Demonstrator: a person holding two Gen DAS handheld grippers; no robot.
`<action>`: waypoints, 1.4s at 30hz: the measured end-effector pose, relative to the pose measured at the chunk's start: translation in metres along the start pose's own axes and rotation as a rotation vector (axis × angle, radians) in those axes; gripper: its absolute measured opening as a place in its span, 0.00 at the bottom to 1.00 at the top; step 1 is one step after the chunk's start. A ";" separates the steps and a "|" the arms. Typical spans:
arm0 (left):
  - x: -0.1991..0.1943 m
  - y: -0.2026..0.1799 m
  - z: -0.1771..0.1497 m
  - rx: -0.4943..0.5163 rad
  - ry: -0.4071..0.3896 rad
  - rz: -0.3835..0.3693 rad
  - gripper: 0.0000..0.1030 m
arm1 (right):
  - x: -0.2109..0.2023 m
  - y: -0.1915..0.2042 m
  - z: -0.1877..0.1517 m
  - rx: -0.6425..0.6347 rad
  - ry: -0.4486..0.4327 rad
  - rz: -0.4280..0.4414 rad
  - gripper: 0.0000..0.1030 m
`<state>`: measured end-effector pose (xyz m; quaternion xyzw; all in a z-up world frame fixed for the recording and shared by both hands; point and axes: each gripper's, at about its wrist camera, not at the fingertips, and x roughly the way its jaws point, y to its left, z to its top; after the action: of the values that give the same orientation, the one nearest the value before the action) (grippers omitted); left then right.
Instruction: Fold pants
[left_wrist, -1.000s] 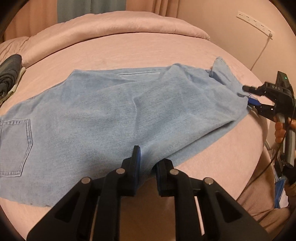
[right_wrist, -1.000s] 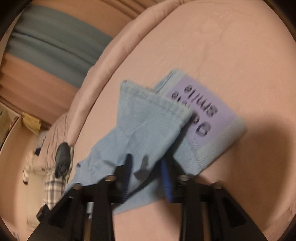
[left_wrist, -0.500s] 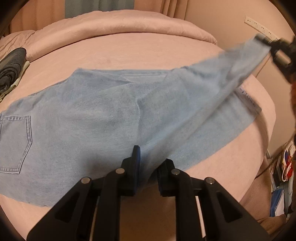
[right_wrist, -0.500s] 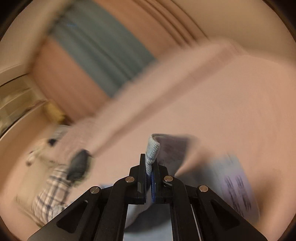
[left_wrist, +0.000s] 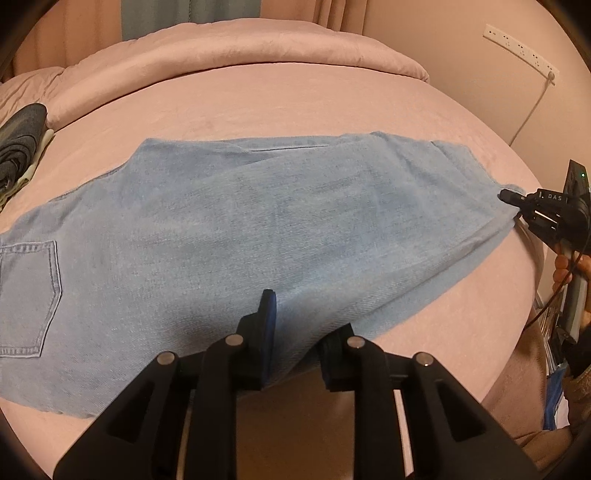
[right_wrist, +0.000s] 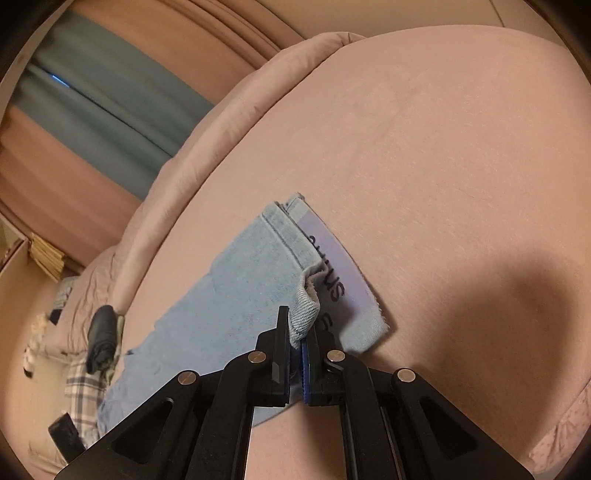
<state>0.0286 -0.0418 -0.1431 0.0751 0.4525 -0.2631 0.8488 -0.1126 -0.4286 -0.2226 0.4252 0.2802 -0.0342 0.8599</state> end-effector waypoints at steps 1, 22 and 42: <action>-0.001 0.001 0.000 -0.003 0.000 0.001 0.21 | 0.002 0.011 0.001 0.001 0.006 -0.008 0.05; 0.002 -0.008 0.003 0.007 0.006 -0.028 0.29 | -0.024 -0.008 -0.021 0.006 -0.136 -0.089 0.04; -0.026 0.112 0.018 -0.292 -0.060 0.052 0.71 | 0.075 0.065 0.013 -0.345 0.188 -0.111 0.25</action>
<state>0.0876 0.0572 -0.1238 -0.0454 0.4583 -0.1746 0.8703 -0.0244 -0.3840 -0.2086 0.2567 0.3840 0.0068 0.8869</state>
